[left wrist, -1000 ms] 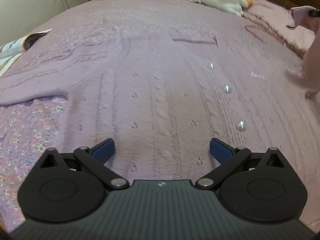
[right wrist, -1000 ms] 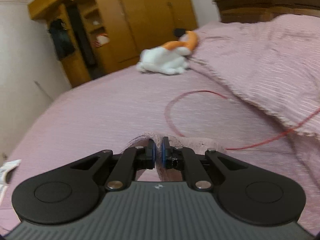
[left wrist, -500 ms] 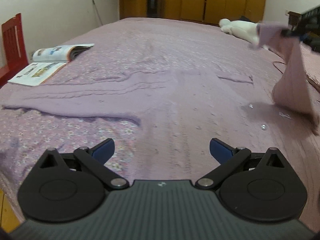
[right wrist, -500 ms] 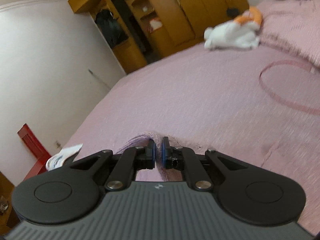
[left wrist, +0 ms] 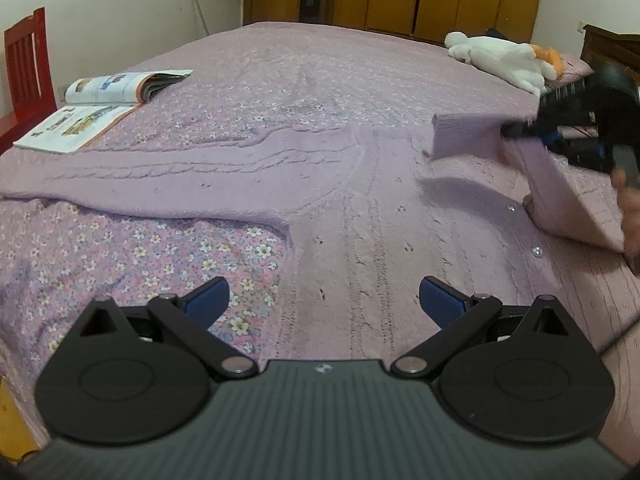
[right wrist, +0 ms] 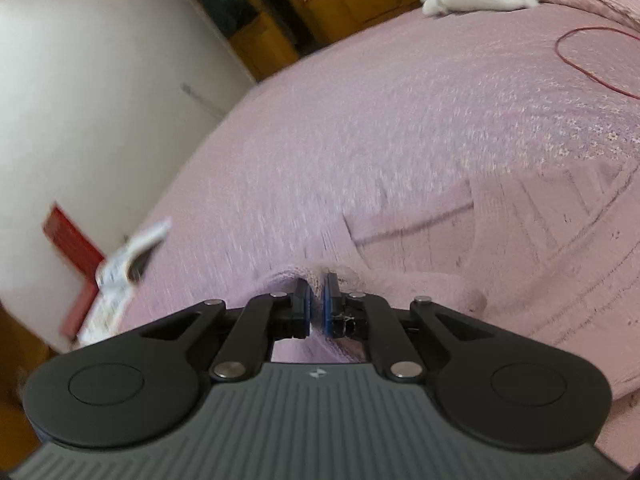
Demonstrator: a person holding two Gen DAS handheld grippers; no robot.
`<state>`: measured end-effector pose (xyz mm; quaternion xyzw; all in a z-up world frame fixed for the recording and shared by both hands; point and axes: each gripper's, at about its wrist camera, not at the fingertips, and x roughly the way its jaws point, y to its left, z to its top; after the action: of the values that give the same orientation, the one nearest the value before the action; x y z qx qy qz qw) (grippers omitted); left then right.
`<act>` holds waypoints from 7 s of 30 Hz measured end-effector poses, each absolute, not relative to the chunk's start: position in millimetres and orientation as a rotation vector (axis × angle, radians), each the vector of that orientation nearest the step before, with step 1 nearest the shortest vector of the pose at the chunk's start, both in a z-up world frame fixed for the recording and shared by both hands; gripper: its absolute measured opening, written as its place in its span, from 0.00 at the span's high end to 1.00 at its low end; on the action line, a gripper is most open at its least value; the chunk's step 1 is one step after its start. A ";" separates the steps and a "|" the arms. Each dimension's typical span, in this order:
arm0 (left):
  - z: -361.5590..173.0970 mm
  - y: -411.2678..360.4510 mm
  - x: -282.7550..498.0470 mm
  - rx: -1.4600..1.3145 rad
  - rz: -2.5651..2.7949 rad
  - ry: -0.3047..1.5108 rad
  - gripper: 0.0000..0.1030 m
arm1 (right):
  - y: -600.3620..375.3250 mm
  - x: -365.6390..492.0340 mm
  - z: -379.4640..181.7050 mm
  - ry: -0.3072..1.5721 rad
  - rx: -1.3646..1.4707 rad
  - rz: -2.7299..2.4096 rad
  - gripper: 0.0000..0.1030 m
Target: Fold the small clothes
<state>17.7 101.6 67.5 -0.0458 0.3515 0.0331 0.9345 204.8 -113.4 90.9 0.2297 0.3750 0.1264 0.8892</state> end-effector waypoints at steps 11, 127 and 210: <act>78.4 101.3 36.8 -0.104 0.042 0.703 0.00 | -127.3 160.5 48.1 0.878 0.379 0.405 0.46; 44.6 68.5 122.6 -0.020 -0.132 0.618 0.89 | -265.1 289.9 51.7 1.095 0.312 -0.159 0.42; 33.2 295.9 63.2 -0.613 0.304 0.601 0.43 | -223.1 35.7 29.7 0.743 0.197 -0.052 0.13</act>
<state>63.2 295.9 33.2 -0.2959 0.2904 0.1469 0.8981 35.7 -223.1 29.7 0.0960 0.3622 -0.0253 0.9268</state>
